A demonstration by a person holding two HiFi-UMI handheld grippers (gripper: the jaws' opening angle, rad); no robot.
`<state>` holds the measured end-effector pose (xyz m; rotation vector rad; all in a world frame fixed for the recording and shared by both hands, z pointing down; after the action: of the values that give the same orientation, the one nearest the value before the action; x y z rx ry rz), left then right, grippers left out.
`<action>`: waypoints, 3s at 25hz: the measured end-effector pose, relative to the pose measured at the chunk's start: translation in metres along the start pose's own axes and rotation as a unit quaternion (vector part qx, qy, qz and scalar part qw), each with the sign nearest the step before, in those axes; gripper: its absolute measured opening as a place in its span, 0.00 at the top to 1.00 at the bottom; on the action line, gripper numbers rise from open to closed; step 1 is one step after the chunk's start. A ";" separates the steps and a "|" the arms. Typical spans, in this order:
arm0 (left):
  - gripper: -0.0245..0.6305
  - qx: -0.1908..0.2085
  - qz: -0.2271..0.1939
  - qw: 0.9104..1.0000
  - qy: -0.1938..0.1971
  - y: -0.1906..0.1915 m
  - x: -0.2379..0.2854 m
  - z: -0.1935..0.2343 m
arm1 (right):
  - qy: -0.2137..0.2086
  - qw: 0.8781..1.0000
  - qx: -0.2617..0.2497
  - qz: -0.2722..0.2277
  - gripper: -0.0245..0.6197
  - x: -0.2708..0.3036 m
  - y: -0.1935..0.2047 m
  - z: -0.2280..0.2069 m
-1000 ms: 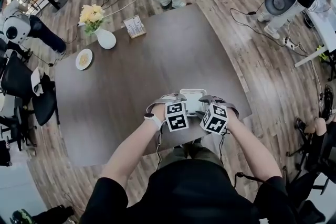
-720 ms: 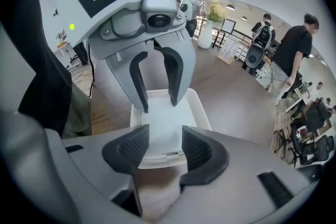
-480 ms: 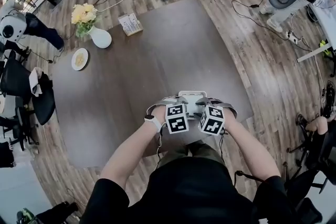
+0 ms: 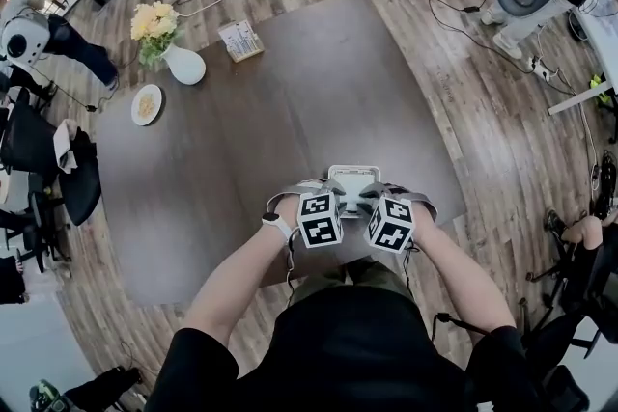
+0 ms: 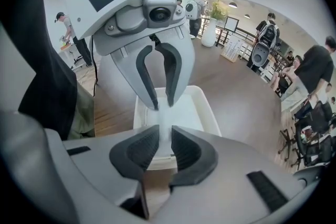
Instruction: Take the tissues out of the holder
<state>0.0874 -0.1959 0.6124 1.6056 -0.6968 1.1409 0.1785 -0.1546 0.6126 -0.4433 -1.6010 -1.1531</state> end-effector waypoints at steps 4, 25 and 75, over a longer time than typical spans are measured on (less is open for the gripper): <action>0.87 0.007 0.004 1.000 -0.009 0.000 0.000 -0.003 | 0.001 1.000 -0.007 0.003 0.87 -0.001 0.000 0.002; 0.96 0.005 -0.010 0.999 -0.050 -0.017 -0.025 -0.014 | 0.033 0.999 -0.017 -0.020 0.95 -0.036 -0.005 0.005; 0.96 -0.153 0.054 0.962 -0.218 0.098 -0.196 -0.124 | -0.019 0.962 -0.238 -0.132 0.95 -0.054 -0.193 0.105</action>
<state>-0.1142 -0.1294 0.4773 1.5746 -1.1995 0.7081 -0.0045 -0.1413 0.4809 -0.5743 -1.4354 -1.7563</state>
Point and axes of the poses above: the fingertips, and each gripper's own axes: x forward along the fingers, z to its left, y out of its underside, the point moved 10 cm from there along -x, backward along the fingers, and after that the axes turned 3 degrees about x, right-handed, at the moved point
